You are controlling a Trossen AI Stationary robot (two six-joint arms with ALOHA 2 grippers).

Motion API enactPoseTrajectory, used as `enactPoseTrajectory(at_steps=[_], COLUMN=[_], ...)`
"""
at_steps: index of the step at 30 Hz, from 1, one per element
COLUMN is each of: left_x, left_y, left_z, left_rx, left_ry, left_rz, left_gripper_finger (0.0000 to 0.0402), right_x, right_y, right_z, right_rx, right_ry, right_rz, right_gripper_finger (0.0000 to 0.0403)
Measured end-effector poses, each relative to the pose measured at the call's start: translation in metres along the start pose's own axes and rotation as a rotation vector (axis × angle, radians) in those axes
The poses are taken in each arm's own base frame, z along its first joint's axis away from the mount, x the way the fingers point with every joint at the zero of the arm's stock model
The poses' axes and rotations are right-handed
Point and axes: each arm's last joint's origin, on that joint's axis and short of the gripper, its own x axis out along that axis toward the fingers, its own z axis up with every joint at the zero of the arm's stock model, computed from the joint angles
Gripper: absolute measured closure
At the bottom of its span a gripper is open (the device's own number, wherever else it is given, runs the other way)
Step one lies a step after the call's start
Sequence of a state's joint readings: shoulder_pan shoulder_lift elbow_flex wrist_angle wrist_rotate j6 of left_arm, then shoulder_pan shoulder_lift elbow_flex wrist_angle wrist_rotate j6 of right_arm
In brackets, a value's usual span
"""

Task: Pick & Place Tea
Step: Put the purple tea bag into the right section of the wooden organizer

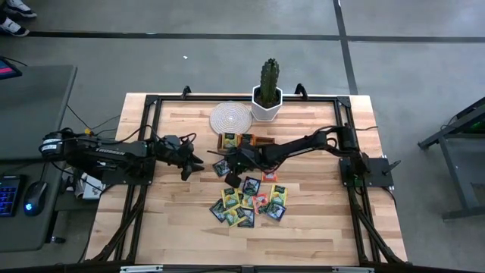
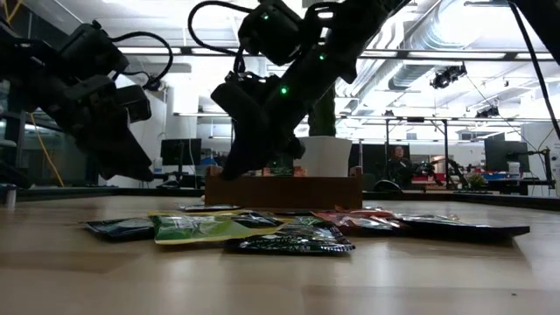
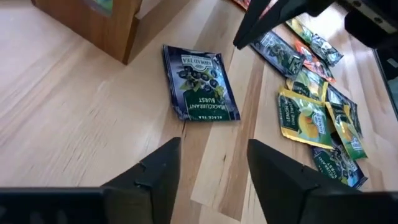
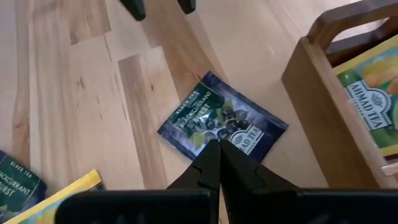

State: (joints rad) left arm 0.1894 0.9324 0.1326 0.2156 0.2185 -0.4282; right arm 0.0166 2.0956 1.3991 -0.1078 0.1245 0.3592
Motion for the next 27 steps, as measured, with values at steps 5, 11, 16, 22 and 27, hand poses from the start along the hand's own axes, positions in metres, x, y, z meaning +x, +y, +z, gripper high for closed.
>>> enactPoseTrajectory(at_steps=[5, 11, 16, 22, 27], left_x=[0.000, 0.000, 0.000, 0.000, 0.000], left_y=[0.000, 0.000, 0.000, 0.002, 0.002], left_z=[0.000, -0.001, -0.001, -0.003, -0.003], left_rx=[-0.003, -0.024, -0.067, -0.100, -0.099], left_ry=[0.004, 0.012, 0.016, 0.024, 0.021], left_rz=[-0.002, -0.002, 0.001, 0.044, 0.052], left_gripper_finger=[0.0211, 0.0211, 0.0211, 0.0211, 0.0211], right_x=[0.009, 0.019, 0.021, 0.020, 0.019], right_y=[-0.002, -0.003, -0.002, 0.004, 0.012], right_z=[-0.007, -0.014, -0.015, -0.018, -0.014], right_rx=[0.008, 0.046, 0.074, 0.102, 0.135], right_ry=[0.023, 0.044, 0.042, 0.042, 0.035], right_rz=[0.001, -0.010, -0.012, -0.015, -0.053], right_gripper_finger=[0.0403, 0.0403, 0.0403, 0.0403, 0.0403])
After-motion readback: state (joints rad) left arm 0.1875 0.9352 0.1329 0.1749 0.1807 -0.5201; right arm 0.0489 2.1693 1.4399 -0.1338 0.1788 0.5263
